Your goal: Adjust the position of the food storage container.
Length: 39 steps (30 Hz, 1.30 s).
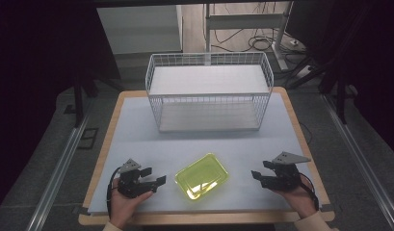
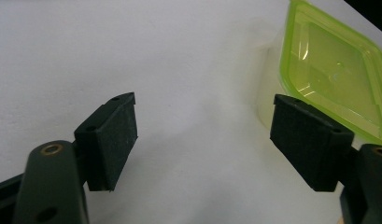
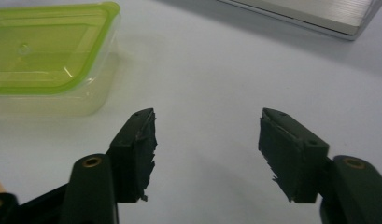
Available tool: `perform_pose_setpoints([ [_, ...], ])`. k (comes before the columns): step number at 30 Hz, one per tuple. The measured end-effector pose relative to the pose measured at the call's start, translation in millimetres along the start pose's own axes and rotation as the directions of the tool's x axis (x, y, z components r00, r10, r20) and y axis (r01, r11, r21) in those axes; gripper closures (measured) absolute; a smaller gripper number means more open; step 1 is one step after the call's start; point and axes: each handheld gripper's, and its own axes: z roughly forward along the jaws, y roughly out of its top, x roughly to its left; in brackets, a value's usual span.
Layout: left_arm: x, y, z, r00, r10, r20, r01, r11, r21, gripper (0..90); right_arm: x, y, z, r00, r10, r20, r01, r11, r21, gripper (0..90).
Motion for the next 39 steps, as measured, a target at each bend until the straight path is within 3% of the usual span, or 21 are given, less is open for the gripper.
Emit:
perform_pose_setpoints([
  [2, 0.4, 0.5, -1.8, 1.0, 0.003, -0.005, -0.003, 1.0, -0.005, 21.7, 1.6, 0.6, -0.4, 0.9999, -0.009, -0.01, 0.009, 0.9999, 0.007, 46.6],
  [5, -1.2, 0.8, -3.2, 0.9998, 0.013, -0.017, -0.013, 0.9998, -0.014, 20.3, 6.2, 3.1, -1.6, 0.9982, -0.03, -0.051, 0.031, 0.9995, 0.011, 62.8],
  [7, -2.0, 0.8, -2.7, 0.9996, 0.018, -0.024, -0.018, 0.9997, -0.013, 19.7, 10.6, 4.8, -1.7, 0.9932, -0.065, -0.096, 0.066, 0.9977, 0.014, 71.8],
  [9, -3.0, 0.8, -1.8, 0.9995, 0.019, -0.027, -0.019, 0.9997, -0.012, 19.6, 14.8, 6.4, -1.7, 0.9907, -0.087, -0.105, 0.09, 0.9957, 0.021, 79.8],
  [12, -3.8, 0.8, -1.5, 0.9993, 0.026, -0.027, -0.026, 0.9996, -0.009, 19.6, 18.8, 8.4, -1.4, 0.9864, -0.099, -0.131, 0.103, 0.9944, 0.025, 86.9],
  [17, -3.9, 0.4, -0.5, 0.9992, 0.028, -0.03, -0.028, 0.9996, 0.001, 19.8, 30.1, 10.6, -0.2, 0.9711, -0.157, -0.18, 0.164, 0.9863, 0.02, 89.5],
  [23, -5.0, 0.1, 0.4, 0.999, 0.031, -0.033, -0.031, 0.9995, 0.006, 20.1, 42.2, 11.2, 2.8, 0.9594, -0.189, -0.209, 0.198, 0.9799, 0.022, 89.6],
  [28, -5.8, -0.1, 0.5, 0.9991, 0.032, -0.029, -0.032, 0.9995, 0.005, 20.2, 66.5, 11.7, 11.3, 0.9271, -0.235, -0.292, 0.249, 0.9685, 0.012, 89.6],
  [29, -5.8, -0.1, 0.5, 0.9991, 0.032, -0.029, -0.032, 0.9995, 0.005, 20.2, 66.5, 11.7, 11.3, 0.9271, -0.235, -0.292, 0.249, 0.9685, 0.012, 89.6],
  [30, -5.6, 0.0, 0.6, 0.9991, 0.032, -0.029, -0.031, 0.9995, 0.006, 20.2, 71.1, 11.9, 13.2, 0.9206, -0.241, -0.307, 0.256, 0.9665, 0.01, 89.6],
  [32, -4.8, -0.1, 0.8, 0.9991, 0.03, -0.029, -0.03, 0.9995, 0.006, 20.1, 85.1, 13.7, 19.4, 0.9003, -0.268, -0.343, 0.289, 0.9572, 0.01, 89.6],
  [33, -4.8, -0.1, 0.8, 0.9991, 0.03, -0.029, -0.03, 0.9995, 0.006, 20.2, 85.1, 13.7, 19.4, 0.9003, -0.268, -0.343, 0.289, 0.9572, 0.01, 89.6],
  [34, -4.7, -0.1, 0.8, 0.9991, 0.031, -0.029, -0.03, 0.9995, 0.007, 20.2, 94.3, 15.6, 24.4, 0.8896, -0.279, -0.362, 0.303, 0.953, 0.01, 89.6],
  [37, -4.9, -0.1, 0.9, 0.9991, 0.032, -0.029, -0.032, 0.9995, 0.008, 20.2, 100.9, 16.7, 28.7, 0.8826, -0.284, -0.374, 0.313, 0.9495, 0.017, 89.6],
  [39, -5.9, -0.1, 1.1, 0.9991, 0.033, -0.026, -0.033, 0.9994, 0.008, 20.2, 111.5, 17.2, 35.6, 0.8707, -0.288, -0.398, 0.327, 0.9445, 0.031, 89.6],
])
